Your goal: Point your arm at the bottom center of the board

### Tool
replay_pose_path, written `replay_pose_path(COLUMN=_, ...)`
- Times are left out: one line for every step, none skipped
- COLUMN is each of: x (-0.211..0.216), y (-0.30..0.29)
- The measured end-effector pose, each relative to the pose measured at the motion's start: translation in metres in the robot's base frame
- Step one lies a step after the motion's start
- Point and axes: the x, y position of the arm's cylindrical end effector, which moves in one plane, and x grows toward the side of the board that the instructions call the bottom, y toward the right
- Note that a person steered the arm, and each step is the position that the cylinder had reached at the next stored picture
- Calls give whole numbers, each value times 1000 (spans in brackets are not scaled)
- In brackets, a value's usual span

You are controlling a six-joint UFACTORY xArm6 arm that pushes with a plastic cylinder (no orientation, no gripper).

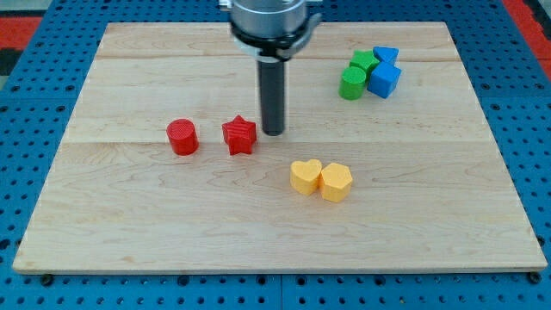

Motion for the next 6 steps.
replay_pose_path(x=16, y=83)
replay_pose_path(x=76, y=128)
replay_pose_path(x=139, y=121)
replay_pose_path(x=158, y=58)
replay_pose_path(x=145, y=2)
replay_pose_path(x=111, y=-4)
